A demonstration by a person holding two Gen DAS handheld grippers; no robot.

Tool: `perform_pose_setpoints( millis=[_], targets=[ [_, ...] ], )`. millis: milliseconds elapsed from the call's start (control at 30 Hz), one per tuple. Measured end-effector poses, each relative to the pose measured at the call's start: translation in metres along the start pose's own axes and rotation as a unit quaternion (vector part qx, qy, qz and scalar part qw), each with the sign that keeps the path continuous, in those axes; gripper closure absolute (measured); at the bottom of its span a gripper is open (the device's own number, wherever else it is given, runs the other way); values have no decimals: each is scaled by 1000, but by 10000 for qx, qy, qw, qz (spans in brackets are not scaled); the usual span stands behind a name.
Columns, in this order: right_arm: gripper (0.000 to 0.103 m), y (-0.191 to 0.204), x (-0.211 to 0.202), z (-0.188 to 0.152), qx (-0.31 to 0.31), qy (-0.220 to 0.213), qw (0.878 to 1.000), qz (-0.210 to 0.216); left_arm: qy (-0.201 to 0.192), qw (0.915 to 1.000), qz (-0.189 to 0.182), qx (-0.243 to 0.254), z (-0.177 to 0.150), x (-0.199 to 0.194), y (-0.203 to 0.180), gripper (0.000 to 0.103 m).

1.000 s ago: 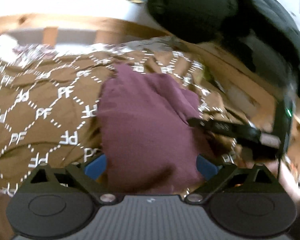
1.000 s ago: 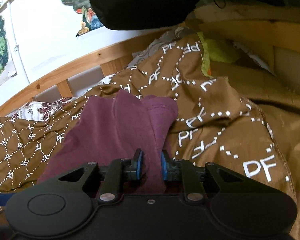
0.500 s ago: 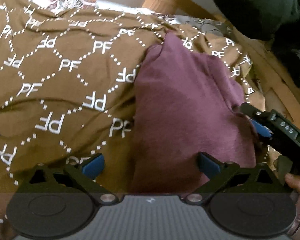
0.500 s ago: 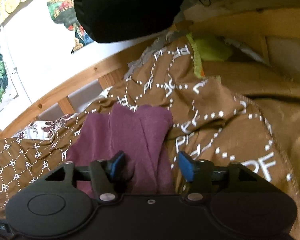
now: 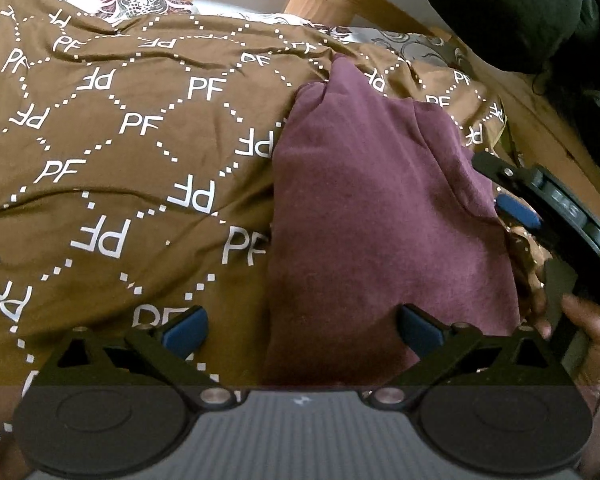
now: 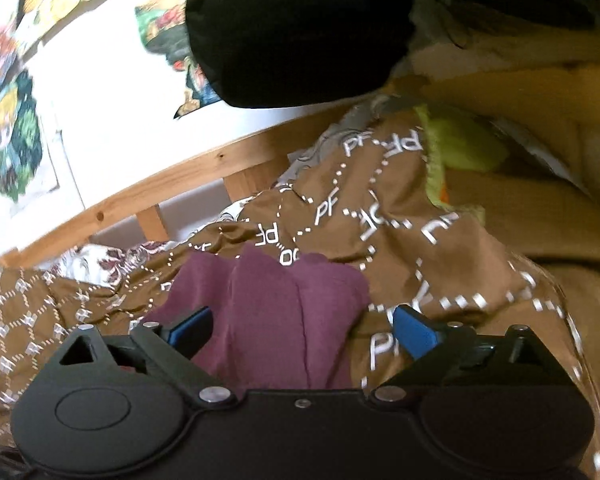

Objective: Fold small clothes

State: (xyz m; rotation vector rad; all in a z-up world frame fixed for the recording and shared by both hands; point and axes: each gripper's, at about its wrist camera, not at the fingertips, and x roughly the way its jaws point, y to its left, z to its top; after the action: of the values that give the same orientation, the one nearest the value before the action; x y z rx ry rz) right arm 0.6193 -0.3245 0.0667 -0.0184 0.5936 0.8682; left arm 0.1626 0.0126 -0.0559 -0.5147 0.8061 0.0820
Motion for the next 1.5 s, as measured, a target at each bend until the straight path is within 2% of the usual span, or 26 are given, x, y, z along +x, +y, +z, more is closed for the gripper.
perform_pose_setpoints(
  millis=[100, 233, 400, 633, 967, 1133, 1200, 1333, 1500],
  targets=[
    [18, -4, 11, -1, 69, 46, 9999, -98, -3, 10000, 37, 33, -1, 1, -1, 0],
    [47, -15, 21, -8, 149, 333, 9983, -462, -12, 9999, 79, 99, -2, 3, -4, 0],
    [48, -15, 22, -12, 106, 338, 9982, -490, -14, 9999, 79, 126, -2, 3, -3, 0],
    [46, -11, 23, -17, -28, 293, 9980, -552, -8, 9999, 79, 119, -2, 3, -3, 0],
    [28, -3, 24, -20, -368, 300, 9968, -648, -5, 9999, 66, 98, -2, 2, -4, 0],
    [19, -3, 24, -21, -397, 304, 9970, -584, -13, 10000, -61, 24, 3, -3, 3, 1],
    [16, -3, 23, -22, -401, 304, 9972, -556, -316, 9995, -61, -38, 9, -13, 9, 1],
    [10, -3, 23, -23, -436, 303, 9972, -524, -1080, 9940, 182, 72, 32, -30, 17, 2],
    [4, -1, 24, -25, -517, 300, 9969, -505, -1322, 9899, 475, 212, 80, -17, 22, 4]
  ],
)
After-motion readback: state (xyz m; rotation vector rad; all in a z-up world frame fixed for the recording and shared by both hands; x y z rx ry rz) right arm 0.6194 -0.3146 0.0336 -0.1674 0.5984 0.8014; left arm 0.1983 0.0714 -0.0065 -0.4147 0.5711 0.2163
